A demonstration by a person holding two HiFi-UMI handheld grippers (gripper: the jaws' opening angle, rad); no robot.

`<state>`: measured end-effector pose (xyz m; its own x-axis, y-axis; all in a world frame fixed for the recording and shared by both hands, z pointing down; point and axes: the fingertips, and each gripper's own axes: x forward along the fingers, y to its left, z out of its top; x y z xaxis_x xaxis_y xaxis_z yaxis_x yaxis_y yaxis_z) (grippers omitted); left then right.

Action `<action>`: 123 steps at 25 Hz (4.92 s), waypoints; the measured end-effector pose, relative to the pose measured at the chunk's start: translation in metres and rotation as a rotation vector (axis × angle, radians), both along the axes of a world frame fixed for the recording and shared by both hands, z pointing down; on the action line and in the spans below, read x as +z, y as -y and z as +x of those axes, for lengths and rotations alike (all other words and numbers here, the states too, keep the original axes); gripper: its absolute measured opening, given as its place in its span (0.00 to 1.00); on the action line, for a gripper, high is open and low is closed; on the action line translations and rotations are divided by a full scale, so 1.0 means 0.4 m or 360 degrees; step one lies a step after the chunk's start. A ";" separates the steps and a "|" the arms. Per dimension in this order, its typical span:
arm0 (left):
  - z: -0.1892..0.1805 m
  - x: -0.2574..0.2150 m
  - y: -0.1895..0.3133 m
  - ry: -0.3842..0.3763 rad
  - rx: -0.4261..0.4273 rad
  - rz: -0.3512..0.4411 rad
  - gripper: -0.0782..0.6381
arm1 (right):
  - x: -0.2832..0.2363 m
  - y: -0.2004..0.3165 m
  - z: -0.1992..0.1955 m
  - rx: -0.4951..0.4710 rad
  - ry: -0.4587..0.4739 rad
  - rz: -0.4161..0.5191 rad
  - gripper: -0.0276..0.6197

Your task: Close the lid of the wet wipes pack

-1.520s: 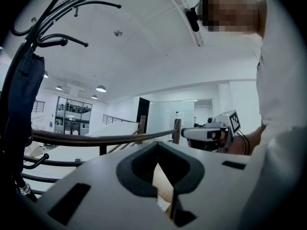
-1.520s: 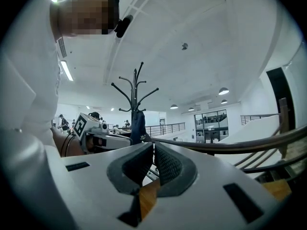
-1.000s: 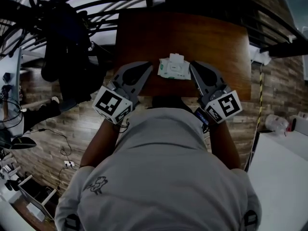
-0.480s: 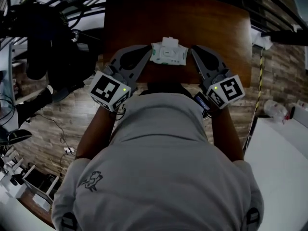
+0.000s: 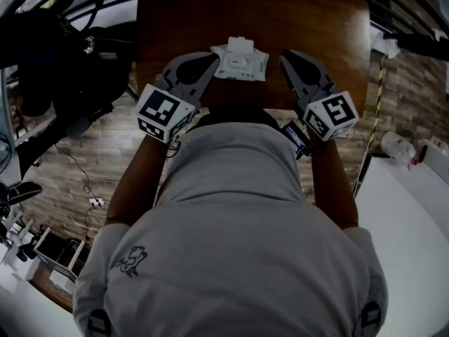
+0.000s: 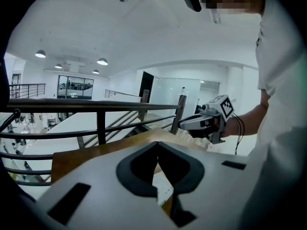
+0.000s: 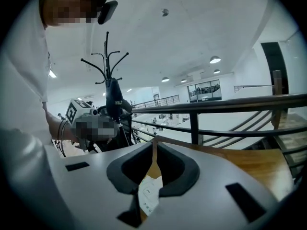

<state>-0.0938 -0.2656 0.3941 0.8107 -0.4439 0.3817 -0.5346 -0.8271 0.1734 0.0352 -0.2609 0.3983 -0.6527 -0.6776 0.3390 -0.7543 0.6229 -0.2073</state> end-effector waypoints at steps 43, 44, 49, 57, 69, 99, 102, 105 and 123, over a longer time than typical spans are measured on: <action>0.005 0.535 0.008 0.0393 -0.0120 -0.0619 0.13 | 0.451 0.075 -0.009 -0.0292 0.0011 -0.0650 0.33; 0.005 0.544 0.009 0.0402 -0.0117 -0.0628 0.13 | 0.459 0.077 -0.009 -0.0300 0.0008 -0.0660 0.33; -0.010 0.596 0.024 0.0442 -0.0114 -0.0669 0.13 | 0.502 0.100 -0.026 -0.0326 0.0003 -0.0695 0.33; -0.022 0.661 0.022 0.0501 -0.0113 -0.0742 0.13 | 0.556 0.119 -0.056 -0.0385 -0.0004 -0.0769 0.34; -0.012 0.690 0.026 0.0484 -0.0070 -0.0843 0.13 | 0.618 0.135 -0.070 -0.0444 -0.0027 -0.0871 0.35; -0.010 0.695 0.026 0.0491 -0.0057 -0.0810 0.13 | 0.622 0.123 -0.116 -0.0660 -0.0133 -0.0871 0.36; -0.009 0.695 0.027 0.0481 -0.0055 -0.0807 0.13 | 0.605 0.120 -0.117 -0.0662 -0.0139 -0.0846 0.36; -0.008 0.703 0.025 0.0506 -0.0047 -0.0800 0.13 | 0.591 0.115 -0.116 -0.0655 -0.0143 -0.0823 0.36; -0.007 0.703 0.026 0.0513 -0.0016 -0.0747 0.13 | 0.535 0.056 -0.120 -0.0529 -0.0067 -0.0784 0.36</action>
